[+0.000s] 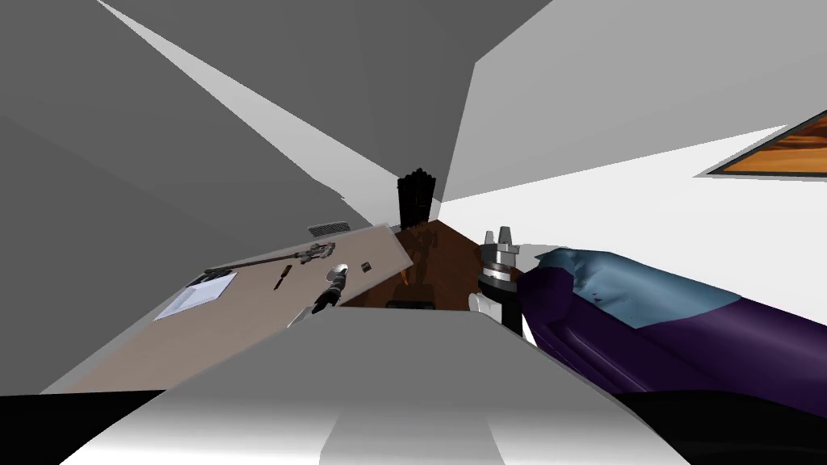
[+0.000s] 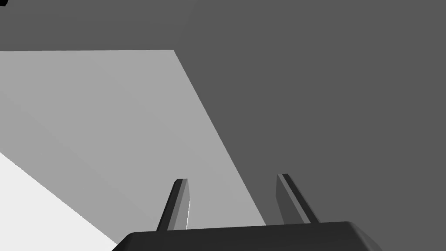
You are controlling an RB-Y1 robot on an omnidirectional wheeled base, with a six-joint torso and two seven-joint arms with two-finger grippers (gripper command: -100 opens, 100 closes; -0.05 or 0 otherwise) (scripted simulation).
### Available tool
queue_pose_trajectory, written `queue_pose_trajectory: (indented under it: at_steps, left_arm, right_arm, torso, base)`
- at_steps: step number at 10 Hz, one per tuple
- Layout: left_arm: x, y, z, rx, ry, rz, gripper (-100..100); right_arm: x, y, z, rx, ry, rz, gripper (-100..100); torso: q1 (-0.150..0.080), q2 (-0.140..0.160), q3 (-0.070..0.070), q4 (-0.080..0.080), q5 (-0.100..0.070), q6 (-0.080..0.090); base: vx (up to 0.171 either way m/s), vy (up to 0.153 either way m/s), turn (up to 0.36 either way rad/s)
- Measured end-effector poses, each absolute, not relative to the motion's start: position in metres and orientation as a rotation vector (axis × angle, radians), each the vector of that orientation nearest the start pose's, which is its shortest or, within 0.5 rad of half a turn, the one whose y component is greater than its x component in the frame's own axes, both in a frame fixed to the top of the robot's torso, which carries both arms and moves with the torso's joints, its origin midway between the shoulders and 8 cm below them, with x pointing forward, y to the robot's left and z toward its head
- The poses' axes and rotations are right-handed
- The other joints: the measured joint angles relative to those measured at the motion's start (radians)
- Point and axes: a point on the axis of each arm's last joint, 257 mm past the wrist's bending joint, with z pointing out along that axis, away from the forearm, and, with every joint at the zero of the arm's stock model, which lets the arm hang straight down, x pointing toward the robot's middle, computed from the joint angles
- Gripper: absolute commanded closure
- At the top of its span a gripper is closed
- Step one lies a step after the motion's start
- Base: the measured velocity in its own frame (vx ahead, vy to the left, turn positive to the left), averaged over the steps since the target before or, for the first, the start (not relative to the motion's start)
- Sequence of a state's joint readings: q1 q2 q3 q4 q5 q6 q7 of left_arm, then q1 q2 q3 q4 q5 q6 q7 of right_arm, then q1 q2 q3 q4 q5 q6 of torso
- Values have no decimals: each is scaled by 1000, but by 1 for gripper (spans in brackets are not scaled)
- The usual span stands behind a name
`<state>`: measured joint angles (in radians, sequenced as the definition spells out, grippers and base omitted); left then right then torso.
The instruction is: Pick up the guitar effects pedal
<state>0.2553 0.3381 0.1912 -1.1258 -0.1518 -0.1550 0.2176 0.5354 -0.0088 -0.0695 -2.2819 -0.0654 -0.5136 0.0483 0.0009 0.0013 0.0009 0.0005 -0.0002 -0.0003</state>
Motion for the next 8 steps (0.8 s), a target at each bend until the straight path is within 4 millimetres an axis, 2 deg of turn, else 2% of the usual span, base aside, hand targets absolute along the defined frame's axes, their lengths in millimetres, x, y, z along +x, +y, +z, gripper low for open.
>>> queue_pose_trajectory:
  at_steps: [3, 6, 7, 8]
  left_arm:
    - [336, 515, -470, -1513, 1467, -482, -100]
    - [320, 528, -491, -1562, 1497, -408, -100]
    - [316, 536, -498, -1573, 1508, -380, -100]
    - [310, 544, -503, -1588, 1522, -345, -100]
  right_arm:
    - [332, -313, 19, 675, 598, 1212, 0]
    - [332, -313, 19, 675, 598, 1212, 0]
    - [332, -313, 19, 675, 598, 1212, 0]
    - [332, -313, 19, 675, 598, 1212, 0]
  torso:
    - [0, 0, 0, 0, 0, 0]
    - [1, 0, 0, 0, 0, -1]
    - [1, 0, 0, 0, 0, 0]
    - [2, 0, 0, 0, 0, 0]
  base:
    - [-3, 1, -130]
    - [-4, 9, -204]
    - [-8, 24, -412]
    - [-9, 26, -149]
